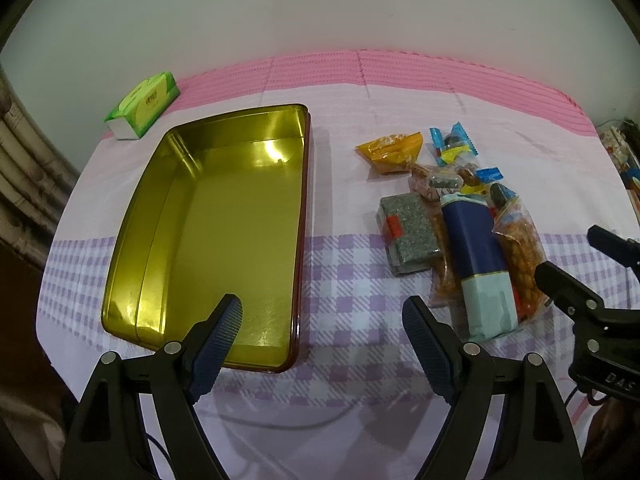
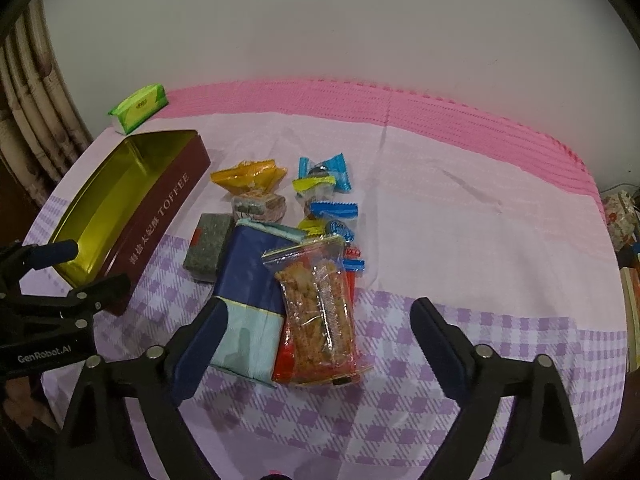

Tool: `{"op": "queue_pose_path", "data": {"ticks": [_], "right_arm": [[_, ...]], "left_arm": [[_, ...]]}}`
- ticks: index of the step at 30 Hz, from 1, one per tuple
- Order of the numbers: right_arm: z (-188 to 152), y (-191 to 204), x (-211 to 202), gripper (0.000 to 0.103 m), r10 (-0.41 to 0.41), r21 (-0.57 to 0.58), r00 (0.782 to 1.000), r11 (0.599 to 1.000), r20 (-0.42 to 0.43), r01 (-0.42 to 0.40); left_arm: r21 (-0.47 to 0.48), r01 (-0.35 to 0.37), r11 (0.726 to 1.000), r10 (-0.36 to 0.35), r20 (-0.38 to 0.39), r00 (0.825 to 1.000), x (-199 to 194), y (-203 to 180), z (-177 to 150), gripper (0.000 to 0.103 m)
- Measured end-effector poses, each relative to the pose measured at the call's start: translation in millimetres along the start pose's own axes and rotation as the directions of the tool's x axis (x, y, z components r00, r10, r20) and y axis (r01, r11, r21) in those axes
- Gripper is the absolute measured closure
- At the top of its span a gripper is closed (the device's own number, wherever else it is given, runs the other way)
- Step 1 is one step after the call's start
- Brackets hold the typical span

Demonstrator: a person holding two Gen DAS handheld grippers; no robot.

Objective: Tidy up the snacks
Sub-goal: 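Grasp the clear peanut brittle bag with the right tool and lift it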

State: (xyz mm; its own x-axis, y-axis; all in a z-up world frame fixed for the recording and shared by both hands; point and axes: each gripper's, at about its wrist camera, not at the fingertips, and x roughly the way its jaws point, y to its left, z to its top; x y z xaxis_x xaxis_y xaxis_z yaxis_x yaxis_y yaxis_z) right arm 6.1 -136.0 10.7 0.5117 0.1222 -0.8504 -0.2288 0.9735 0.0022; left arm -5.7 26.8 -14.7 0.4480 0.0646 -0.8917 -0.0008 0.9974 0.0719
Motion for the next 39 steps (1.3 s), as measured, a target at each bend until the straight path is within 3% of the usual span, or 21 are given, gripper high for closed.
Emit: {"op": "queue_pose_path", "data": {"ticks": [5,12,23,27,32,39], "right_arm": [[-1,0,13,0.033,0.029,-0.017,0.999,0.999,-0.04,-0.029],[-1,-11,30,0.039,0.051,-0.01,0.996,0.999,-0.073,-0.052],[-3,-24,54,0.06,0.145,0.04,0.982,0.989,-0.12,-0.141],[-5,-27,55,0.063,0.163,0.056,0.98,0.986,-0.11,-0.158],[-10,-35,46,0.064,0.141,0.077,0.986,0.988,-0.089,-0.134],[-18,-61,43,0.064,0.021,0.109,0.994,0.994,-0.106,-0.009]], "left_arm": [[0.001,-0.001,1.0,0.001,0.0,1.0,1,0,0,0.02],[0.016,-0.008,1.0,0.008,-0.002,1.0,3,-3,0,0.021],[0.057,-0.024,0.998,0.025,-0.015,1.0,6,-20,3,0.021],[0.064,-0.023,0.998,0.024,-0.021,0.999,6,-24,4,0.021],[0.072,0.003,0.997,0.0,-0.033,0.999,7,-31,5,0.021],[0.09,0.067,0.994,-0.064,-0.045,0.997,8,-50,10,0.021]]}}
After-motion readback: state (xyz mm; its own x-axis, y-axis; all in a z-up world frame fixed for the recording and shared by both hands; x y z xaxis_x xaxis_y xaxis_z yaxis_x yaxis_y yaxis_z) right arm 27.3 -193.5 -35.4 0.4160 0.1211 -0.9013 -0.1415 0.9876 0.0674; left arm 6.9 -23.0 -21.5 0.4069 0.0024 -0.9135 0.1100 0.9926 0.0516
